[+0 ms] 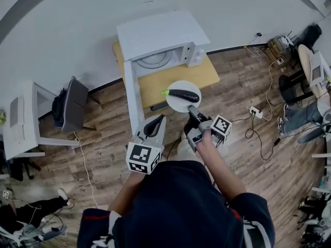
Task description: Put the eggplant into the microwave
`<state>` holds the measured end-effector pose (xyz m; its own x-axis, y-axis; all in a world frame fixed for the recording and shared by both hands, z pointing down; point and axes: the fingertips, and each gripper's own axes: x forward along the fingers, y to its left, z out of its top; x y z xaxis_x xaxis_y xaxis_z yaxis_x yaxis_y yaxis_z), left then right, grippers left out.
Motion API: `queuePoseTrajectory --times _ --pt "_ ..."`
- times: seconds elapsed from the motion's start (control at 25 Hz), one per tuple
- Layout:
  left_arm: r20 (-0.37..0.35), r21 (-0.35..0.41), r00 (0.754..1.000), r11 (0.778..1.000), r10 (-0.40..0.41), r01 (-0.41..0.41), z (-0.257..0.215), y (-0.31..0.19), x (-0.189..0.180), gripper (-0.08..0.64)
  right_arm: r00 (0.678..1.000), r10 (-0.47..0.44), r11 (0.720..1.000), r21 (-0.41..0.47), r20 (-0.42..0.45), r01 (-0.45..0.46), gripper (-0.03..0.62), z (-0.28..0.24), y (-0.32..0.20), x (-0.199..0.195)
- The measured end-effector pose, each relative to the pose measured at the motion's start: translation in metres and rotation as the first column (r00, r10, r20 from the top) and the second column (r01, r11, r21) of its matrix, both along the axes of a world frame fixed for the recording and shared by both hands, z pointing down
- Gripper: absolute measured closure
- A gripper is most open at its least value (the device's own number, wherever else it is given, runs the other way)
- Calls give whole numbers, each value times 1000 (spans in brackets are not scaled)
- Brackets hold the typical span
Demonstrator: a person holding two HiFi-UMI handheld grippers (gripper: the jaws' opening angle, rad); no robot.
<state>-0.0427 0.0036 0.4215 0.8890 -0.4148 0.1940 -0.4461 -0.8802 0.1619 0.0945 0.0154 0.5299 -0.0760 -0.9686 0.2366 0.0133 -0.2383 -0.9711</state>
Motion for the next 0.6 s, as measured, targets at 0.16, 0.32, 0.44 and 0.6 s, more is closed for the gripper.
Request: queuePoseTrajectory --times 0.16,0.32,0.44,0.6 --pt "9 -11 999 999 -38 38 2 -18 18 543 999 -48 999 1 1 48 567 -1 -28 17" --pt "13 -21 996 996 -84 84 2 -40 37 543 996 -89 996 -10 9 89 567 2 -54 36" --pt "16 -28 993 992 -120 120 1 -54 50 543 992 -125 992 -13 13 125 567 2 -73 49" --pt "27 -40 985 984 -173 174 4 -72 62 543 984 -176 984 -18 15 176 566 3 -97 60"
